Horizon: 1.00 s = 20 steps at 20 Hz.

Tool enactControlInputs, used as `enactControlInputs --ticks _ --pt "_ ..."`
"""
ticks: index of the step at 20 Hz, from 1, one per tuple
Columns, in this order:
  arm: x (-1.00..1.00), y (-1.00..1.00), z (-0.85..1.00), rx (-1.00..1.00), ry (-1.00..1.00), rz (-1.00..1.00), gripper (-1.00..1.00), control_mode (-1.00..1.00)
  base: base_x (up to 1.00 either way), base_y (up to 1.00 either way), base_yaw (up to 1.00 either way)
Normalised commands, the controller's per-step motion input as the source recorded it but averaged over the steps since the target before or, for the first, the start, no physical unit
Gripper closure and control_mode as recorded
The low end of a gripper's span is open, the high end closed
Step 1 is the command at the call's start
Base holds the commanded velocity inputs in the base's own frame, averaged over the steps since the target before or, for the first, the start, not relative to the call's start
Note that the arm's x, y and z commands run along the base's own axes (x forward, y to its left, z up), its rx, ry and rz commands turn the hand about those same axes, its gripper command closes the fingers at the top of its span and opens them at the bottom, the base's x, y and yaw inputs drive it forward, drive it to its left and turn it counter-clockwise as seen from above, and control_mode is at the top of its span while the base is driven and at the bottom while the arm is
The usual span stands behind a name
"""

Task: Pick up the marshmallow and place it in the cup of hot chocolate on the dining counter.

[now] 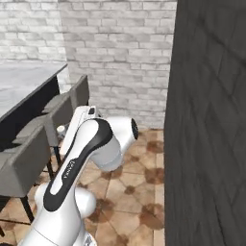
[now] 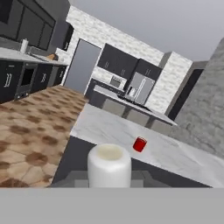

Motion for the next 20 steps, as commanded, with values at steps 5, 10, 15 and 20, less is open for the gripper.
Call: enactControlInputs --ticks 5,10,15,20 --pt "0.0 0.0 0.0 0.0 0.0 0.0 1.0 1.0 0.98 -0.44 0.68" --pt "0.0 0.0 0.0 0.0 0.0 0.0 1.0 1.0 0.72 -0.56 0.67" --pt "0.0 0.0 0.0 0.0 0.0 0.0 1.0 1.0 0.4 -0.61 0.69" --pt "0.0 0.0 0.0 0.0 0.0 0.0 1.0 1.0 0.57 -0.6 0.64"
